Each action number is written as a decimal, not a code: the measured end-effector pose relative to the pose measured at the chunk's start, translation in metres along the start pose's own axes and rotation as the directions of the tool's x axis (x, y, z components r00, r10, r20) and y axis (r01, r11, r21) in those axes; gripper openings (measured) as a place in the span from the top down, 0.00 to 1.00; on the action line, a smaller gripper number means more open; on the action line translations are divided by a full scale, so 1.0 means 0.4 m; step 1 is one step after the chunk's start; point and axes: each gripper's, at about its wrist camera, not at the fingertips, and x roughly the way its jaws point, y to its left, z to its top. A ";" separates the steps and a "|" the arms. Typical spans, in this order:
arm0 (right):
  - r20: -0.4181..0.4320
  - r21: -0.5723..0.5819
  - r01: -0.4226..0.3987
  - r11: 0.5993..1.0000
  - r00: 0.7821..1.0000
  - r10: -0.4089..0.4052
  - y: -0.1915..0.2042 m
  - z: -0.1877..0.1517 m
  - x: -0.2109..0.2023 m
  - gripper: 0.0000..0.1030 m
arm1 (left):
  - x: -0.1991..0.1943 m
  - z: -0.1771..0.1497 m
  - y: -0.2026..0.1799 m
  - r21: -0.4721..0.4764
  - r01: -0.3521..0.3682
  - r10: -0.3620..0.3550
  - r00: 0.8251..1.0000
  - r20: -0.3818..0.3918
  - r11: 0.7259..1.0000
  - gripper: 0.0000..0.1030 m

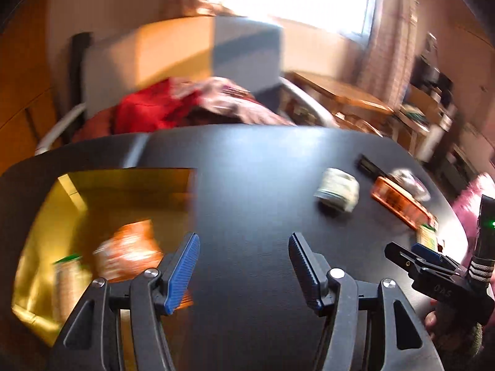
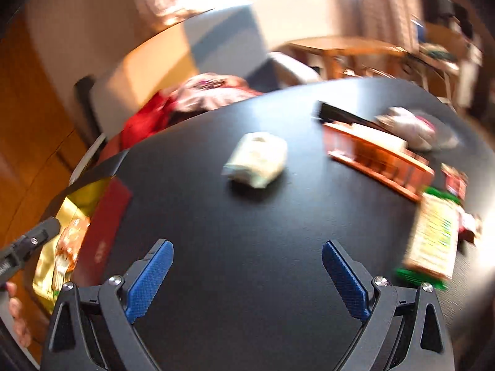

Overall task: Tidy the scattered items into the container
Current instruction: 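Move both tools back over the table toward the cream sock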

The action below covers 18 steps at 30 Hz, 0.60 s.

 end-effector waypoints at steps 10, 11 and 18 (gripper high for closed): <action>0.028 0.076 0.045 0.996 0.998 -0.047 -0.150 -0.016 -0.045 0.04 | 0.208 0.108 -0.247 0.159 0.161 -0.148 0.985 -0.087 0.974 0.40; 0.031 0.075 0.046 0.996 0.998 -0.048 -0.156 -0.015 -0.047 0.04 | 0.225 0.122 -0.261 0.172 0.166 -0.152 0.984 -0.091 0.971 0.40; 0.062 0.052 0.042 0.998 0.997 -0.046 -0.174 0.006 -0.059 0.04 | 0.358 0.204 -0.338 0.258 0.221 -0.188 0.971 -0.147 0.941 0.40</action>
